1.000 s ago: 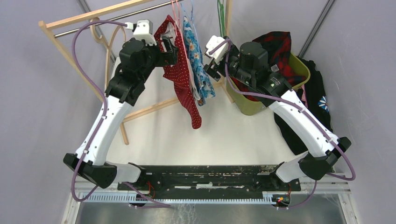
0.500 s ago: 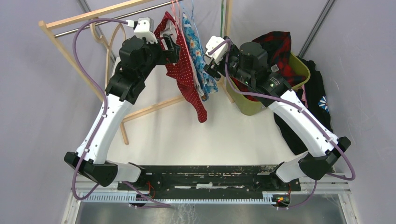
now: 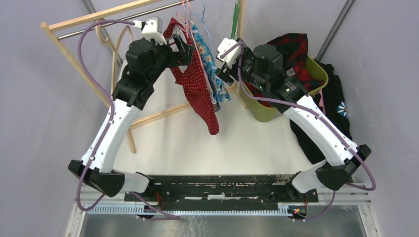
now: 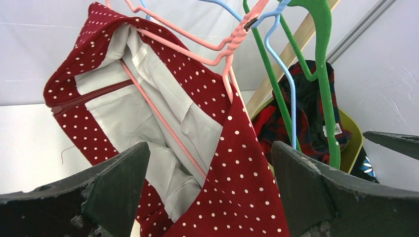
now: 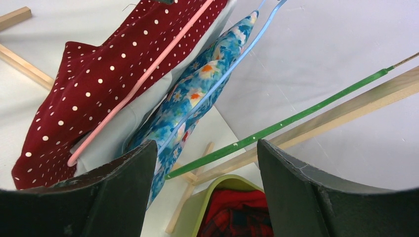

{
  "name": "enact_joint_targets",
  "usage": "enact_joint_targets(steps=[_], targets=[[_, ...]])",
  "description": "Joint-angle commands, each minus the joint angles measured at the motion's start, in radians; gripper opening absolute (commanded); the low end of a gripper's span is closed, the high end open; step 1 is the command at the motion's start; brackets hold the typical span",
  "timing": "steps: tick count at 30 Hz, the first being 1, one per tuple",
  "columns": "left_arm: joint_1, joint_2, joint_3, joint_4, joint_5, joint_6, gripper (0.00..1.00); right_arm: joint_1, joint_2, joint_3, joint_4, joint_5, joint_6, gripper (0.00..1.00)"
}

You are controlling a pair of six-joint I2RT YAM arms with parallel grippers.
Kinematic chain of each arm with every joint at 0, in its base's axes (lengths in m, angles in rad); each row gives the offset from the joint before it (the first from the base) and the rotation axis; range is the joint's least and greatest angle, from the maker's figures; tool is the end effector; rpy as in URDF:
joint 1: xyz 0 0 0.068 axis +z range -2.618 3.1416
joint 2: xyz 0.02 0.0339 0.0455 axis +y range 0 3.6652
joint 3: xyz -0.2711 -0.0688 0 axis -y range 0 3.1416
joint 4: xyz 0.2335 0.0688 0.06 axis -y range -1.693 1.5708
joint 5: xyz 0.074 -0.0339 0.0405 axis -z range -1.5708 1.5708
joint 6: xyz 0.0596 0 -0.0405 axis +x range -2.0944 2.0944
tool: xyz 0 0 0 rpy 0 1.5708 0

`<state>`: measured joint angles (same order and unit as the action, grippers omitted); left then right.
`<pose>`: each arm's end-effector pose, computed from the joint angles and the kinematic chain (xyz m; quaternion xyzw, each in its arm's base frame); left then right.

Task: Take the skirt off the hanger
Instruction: Pick up the hanger from the clothesline.

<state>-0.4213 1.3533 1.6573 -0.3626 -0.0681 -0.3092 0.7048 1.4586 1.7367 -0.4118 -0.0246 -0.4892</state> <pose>0.2750 -0.1188 0.4975 0.0174 0.7273 -0.2218 0.6493 0.2505 0.2150 0.4869 -0.4298 0.6180 0.0800 0.6534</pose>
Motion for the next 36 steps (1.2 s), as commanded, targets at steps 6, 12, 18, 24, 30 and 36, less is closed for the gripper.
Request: enact_joint_targets(steps=[6, 12, 18, 24, 30, 36], targets=[[-0.005, 0.043, 0.004, 0.08, 0.043, -0.07, 0.99, -0.005, -0.016, -0.009, 0.05, 0.023, -0.018, 0.8], [-0.006, 0.036, -0.017, 0.06, -0.004, -0.026, 0.99, -0.007, -0.019, -0.017, 0.052, 0.025, -0.019, 0.8], [-0.006, 0.002, -0.036, 0.035, -0.064, 0.044, 0.99, -0.008, -0.011, -0.012, 0.052, 0.025, -0.02, 0.8], [-0.006, 0.012, -0.036, 0.008, -0.178, 0.153, 0.99, -0.008, -0.009, -0.006, 0.05, 0.022, -0.015, 0.8], [-0.005, 0.067, -0.03, 0.057, -0.264, 0.282, 0.99, -0.008, -0.009, -0.003, 0.05, 0.017, -0.011, 0.8], [-0.005, 0.114, -0.042, 0.205, -0.259, 0.387, 0.99, -0.009, -0.015, -0.003, 0.05, 0.011, -0.007, 0.8]])
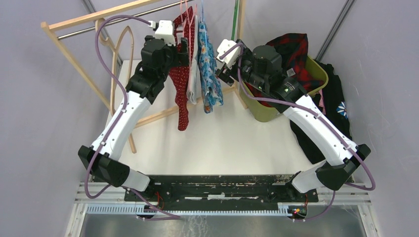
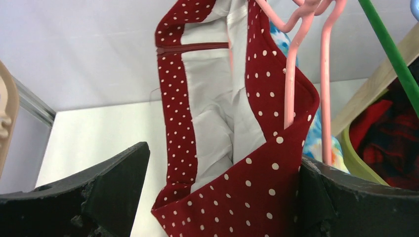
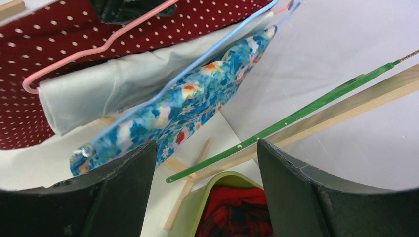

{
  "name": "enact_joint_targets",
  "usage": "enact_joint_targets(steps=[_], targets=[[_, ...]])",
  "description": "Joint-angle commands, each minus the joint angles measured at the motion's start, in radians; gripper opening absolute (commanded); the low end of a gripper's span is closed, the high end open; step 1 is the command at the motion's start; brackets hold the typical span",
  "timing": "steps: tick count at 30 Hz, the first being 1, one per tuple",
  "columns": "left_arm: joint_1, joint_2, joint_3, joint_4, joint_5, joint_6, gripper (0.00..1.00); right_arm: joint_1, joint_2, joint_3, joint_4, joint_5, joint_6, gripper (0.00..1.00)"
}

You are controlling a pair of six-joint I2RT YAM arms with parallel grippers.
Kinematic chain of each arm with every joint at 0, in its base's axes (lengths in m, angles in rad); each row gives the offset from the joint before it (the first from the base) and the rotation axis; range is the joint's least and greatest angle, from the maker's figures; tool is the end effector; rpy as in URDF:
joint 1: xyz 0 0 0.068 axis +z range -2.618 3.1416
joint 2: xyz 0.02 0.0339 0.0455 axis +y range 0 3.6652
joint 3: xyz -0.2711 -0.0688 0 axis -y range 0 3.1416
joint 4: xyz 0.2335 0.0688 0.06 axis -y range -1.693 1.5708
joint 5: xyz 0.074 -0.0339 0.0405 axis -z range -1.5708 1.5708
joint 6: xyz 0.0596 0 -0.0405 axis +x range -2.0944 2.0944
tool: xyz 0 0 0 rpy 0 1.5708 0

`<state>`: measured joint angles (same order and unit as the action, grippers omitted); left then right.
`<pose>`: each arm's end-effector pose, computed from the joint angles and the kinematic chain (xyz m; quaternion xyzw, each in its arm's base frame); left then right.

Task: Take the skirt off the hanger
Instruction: Pick up the hanger from the clothesline.

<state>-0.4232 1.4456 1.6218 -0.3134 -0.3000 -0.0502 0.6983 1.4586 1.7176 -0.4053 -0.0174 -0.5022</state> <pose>0.3129 -0.1216 0.4646 0.0417 0.7507 -0.0428 0.6579 0.2537 0.2143 0.4812 -0.4322 0.6214 0.0705 0.6497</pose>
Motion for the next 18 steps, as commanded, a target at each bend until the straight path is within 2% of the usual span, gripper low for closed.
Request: enact_joint_targets(steps=[1, 5, 6, 7, 9, 11, 12, 18], targets=[[-0.003, 0.026, -0.014, 0.189, -0.016, 0.134, 0.99, -0.003, -0.017, 0.015, 0.043, 0.003, 0.005, 0.8], [-0.003, 0.028, -0.044, 0.294, 0.05, 0.147, 1.0, -0.003, -0.028, 0.007, 0.043, 0.008, -0.001, 0.81], [-0.002, 0.026, -0.05, 0.315, 0.065, 0.15, 0.95, -0.002, -0.029, 0.003, 0.043, 0.01, -0.002, 0.81], [-0.003, 0.025, -0.051, 0.327, 0.084, 0.158, 0.85, -0.003, -0.031, 0.0, 0.044, 0.012, -0.004, 0.81], [-0.002, 0.026, -0.043, 0.336, 0.11, 0.173, 0.48, -0.003, -0.035, -0.004, 0.045, 0.015, -0.005, 0.81], [-0.003, 0.03, -0.027, 0.33, 0.123, 0.178, 0.17, -0.003, -0.037, -0.006, 0.046, 0.016, -0.005, 0.81], [-0.002, 0.032, -0.017, 0.324, 0.124, 0.178, 0.05, -0.002, -0.037, -0.008, 0.048, 0.017, -0.006, 0.81], [-0.002, 0.038, -0.016, 0.322, 0.12, 0.167, 0.03, -0.003, -0.041, -0.019, 0.049, 0.014, -0.005, 0.81]])
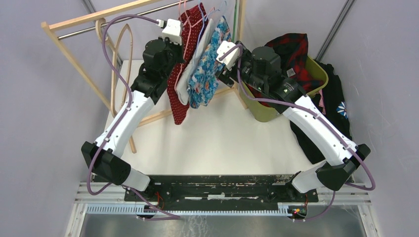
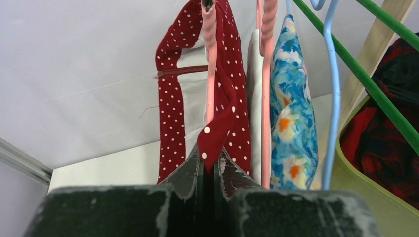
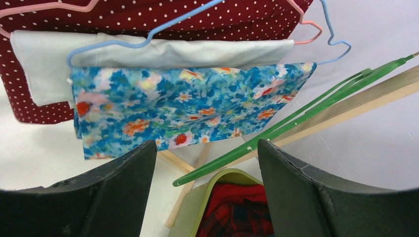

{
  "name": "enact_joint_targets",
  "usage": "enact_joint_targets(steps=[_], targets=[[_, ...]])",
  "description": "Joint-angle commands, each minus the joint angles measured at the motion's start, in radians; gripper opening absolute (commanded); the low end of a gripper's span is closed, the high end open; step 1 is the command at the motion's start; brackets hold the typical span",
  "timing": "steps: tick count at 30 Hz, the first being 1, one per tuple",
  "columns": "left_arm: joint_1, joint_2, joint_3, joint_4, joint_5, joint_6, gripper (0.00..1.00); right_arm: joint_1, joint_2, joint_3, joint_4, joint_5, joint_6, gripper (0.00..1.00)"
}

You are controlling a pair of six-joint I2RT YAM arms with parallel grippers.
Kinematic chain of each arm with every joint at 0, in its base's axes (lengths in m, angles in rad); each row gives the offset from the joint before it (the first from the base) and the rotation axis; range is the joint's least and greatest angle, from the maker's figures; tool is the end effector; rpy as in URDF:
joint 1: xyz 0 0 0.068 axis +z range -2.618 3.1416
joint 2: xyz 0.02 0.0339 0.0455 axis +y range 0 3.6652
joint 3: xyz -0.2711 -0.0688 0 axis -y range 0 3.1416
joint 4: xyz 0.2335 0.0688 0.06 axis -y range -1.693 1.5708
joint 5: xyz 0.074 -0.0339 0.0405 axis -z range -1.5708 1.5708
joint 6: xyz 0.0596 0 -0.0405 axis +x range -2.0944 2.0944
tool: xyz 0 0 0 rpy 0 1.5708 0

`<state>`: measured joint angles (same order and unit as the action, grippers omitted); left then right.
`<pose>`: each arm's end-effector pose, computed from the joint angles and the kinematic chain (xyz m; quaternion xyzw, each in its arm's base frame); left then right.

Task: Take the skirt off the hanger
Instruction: Pick up the hanger from the clothesline.

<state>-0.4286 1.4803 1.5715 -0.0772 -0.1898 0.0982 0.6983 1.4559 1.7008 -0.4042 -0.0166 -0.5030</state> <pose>0.3276 -0.1373 0.4664 0.1168 0.6924 -0.0509 0.7101 0.2543 0.2147 0.4764 -0.4346 0.6248 0.0695 0.6449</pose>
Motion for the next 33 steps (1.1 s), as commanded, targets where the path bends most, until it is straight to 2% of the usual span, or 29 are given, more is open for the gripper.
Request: enact_joint_targets(steps=[1, 6, 8, 12, 14, 17, 23, 28, 33], targets=[[0.003, -0.001, 0.023, 0.098, 0.0, 0.02, 0.03, -0.003, -0.038, -0.005, 0.048, 0.015, -0.003, 0.81], [0.007, -0.046, -0.091, 0.235, -0.015, 0.028, 0.03, -0.002, -0.037, -0.007, 0.047, 0.015, -0.004, 0.81], [0.018, -0.04, -0.069, 0.219, -0.011, -0.006, 0.03, -0.003, -0.036, -0.01, 0.047, 0.015, -0.004, 0.81], [0.02, -0.032, -0.018, 0.208, -0.111, -0.062, 0.03, -0.003, -0.035, -0.01, 0.048, 0.014, -0.002, 0.81], [0.02, -0.061, -0.054, 0.289, -0.122, -0.04, 0.03, -0.003, -0.037, -0.014, 0.048, 0.015, -0.002, 0.81], [0.027, -0.087, -0.096, 0.411, -0.099, -0.006, 0.03, -0.002, -0.034, -0.018, 0.049, 0.017, -0.004, 0.81], [0.028, -0.098, -0.061, 0.453, -0.054, 0.001, 0.03, -0.002, -0.033, -0.022, 0.051, 0.017, -0.002, 0.81], [0.027, -0.161, -0.198, 0.542, -0.023, -0.004, 0.03, -0.005, -0.031, -0.029, 0.054, 0.021, -0.005, 0.81], [0.028, -0.208, -0.381, 0.76, -0.014, 0.07, 0.03, -0.004, -0.018, -0.023, 0.054, 0.016, -0.001, 0.82]])
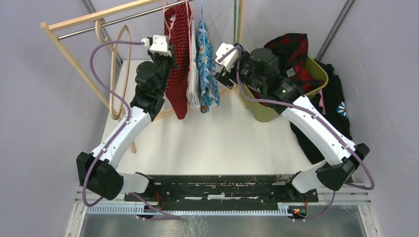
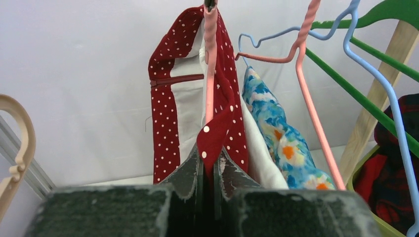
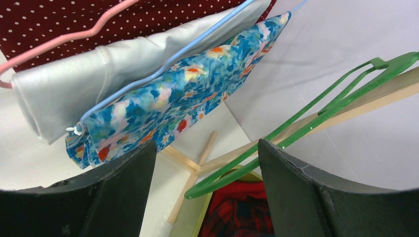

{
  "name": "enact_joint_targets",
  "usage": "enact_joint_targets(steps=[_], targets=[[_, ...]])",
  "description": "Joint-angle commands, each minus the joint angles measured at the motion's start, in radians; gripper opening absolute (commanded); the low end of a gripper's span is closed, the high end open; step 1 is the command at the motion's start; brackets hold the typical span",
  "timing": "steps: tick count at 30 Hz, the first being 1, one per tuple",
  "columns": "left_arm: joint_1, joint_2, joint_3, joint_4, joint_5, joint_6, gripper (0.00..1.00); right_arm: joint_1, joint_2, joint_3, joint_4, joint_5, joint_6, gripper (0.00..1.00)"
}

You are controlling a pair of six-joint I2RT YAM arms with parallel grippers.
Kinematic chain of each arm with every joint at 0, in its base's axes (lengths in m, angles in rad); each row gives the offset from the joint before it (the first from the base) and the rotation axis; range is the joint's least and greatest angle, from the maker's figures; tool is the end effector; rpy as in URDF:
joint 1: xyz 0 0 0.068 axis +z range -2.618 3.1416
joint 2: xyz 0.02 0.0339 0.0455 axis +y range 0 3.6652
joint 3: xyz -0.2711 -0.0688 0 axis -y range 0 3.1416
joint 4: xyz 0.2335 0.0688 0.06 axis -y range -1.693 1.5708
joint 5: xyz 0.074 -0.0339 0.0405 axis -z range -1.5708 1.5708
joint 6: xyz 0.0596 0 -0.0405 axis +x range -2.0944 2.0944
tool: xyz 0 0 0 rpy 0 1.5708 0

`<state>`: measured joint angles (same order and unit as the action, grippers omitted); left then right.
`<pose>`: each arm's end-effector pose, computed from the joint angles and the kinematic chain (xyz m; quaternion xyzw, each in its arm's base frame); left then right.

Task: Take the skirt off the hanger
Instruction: Pick up the hanger from the clothesline.

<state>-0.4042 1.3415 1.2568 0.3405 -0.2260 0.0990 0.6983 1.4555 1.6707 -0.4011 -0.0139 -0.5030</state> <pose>0.3031 -0.1151 0.4510 0.0647 0.6103 -0.0514 0.7878 0.2564 0.2163 0.4666 -0.4387 0.6324 0.0676 0.6348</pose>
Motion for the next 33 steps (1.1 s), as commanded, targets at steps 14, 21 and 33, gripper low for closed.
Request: enact_joint_targets(steps=[14, 21, 33], targets=[[0.028, 0.191, 0.024, 0.715, 0.096, 0.182, 0.03, -0.006, -0.005, 0.01, 0.051, 0.007, 0.013, 0.82], [0.029, 0.023, -0.205, 0.712, 0.057, 0.205, 0.03, -0.021, -0.021, -0.021, 0.06, 0.013, 0.01, 0.82], [0.033, -0.409, -0.364, -0.117, 0.113, 0.311, 0.03, -0.027, -0.01, -0.002, 0.052, -0.005, 0.046, 0.81]])
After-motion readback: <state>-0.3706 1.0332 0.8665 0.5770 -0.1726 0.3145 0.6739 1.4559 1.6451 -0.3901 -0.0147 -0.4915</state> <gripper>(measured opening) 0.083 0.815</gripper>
